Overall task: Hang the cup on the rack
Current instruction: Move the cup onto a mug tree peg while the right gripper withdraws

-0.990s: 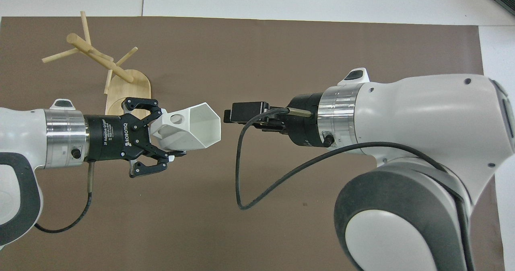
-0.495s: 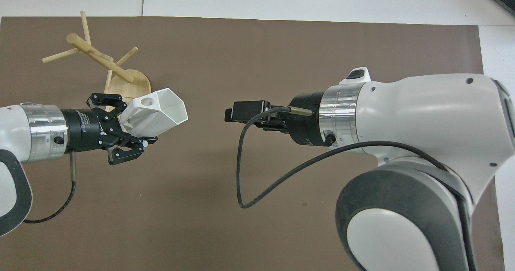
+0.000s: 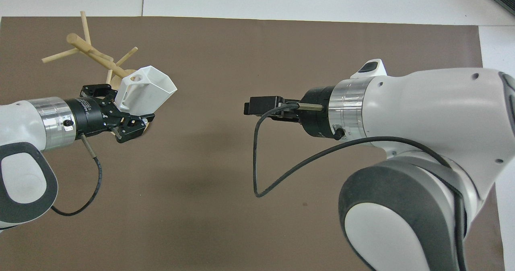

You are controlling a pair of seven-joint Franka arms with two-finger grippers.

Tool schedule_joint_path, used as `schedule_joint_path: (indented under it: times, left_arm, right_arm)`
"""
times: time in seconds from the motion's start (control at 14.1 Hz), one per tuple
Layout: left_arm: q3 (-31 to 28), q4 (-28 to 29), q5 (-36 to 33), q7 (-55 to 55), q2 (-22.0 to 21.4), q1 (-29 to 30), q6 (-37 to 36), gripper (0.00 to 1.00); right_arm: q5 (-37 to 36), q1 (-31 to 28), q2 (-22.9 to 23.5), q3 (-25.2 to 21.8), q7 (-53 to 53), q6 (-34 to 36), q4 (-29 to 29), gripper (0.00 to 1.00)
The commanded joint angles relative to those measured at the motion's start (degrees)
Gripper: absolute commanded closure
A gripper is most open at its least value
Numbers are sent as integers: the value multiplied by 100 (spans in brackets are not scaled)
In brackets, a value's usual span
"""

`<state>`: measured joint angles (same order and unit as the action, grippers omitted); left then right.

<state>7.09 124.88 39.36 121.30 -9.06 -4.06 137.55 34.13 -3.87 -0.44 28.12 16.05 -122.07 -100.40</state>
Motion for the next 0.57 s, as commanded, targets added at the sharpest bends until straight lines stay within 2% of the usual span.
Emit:
schedule_joint_path:
  times: [0.0,0.49]
  left_arm:
    - [-5,28,-121,543,228,-51,631,100]
    - [3,2,-121,631,492,-113,1309,100]
  right_arm:
    - [-345,-70,26,-79,21,-81,-14,0]
    - [-468,-79,18,-755,-206,-63,-14,0]
